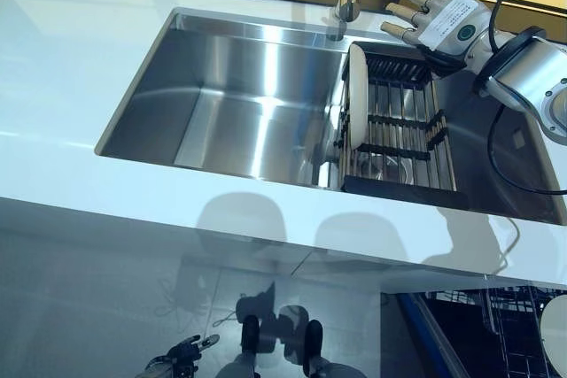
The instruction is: Take plates into dishwasher
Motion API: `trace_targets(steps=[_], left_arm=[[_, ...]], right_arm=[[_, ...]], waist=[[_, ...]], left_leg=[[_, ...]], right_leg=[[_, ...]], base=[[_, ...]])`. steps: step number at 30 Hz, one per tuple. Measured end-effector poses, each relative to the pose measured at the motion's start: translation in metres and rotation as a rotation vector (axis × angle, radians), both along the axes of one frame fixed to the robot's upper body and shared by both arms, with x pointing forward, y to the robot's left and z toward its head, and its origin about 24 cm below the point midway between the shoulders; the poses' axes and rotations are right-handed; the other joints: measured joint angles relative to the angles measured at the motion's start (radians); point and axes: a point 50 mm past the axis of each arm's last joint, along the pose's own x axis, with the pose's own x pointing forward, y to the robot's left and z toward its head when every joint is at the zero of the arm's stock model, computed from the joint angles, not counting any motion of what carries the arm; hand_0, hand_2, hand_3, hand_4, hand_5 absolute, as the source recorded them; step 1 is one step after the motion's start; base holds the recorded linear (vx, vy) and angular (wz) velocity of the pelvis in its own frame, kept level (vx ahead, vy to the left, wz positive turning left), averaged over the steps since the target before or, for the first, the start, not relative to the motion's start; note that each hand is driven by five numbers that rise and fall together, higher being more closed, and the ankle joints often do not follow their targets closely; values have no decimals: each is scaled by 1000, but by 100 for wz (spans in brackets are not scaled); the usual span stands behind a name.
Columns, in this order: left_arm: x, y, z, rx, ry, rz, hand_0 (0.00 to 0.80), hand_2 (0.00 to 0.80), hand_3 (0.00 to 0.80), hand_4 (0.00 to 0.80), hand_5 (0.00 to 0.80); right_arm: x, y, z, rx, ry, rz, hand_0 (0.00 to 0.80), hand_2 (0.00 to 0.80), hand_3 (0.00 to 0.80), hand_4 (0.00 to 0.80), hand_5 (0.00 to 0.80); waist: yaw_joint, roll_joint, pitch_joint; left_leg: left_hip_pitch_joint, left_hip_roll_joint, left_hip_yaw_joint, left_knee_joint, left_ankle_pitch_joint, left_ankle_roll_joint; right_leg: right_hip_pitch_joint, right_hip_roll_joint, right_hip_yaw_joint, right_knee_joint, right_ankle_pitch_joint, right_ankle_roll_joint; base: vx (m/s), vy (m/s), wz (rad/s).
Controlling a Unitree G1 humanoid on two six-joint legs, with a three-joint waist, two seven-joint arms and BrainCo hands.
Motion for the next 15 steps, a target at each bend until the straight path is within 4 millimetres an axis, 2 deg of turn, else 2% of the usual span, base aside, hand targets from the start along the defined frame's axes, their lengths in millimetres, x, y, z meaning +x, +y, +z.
trace_targets(steps=[15], left_arm=[[-1, 1, -1, 3, 7, 4, 0, 0, 0, 0, 0]], right_arm=[[0, 18, 0, 11, 22, 40, 0, 0, 0, 0, 0]], waist=[[0, -8, 4]], left_leg=[[-6, 0, -17, 0, 8, -2]], right_leg=[[2, 0, 0, 0, 0, 0]], base=[[7, 2, 3]])
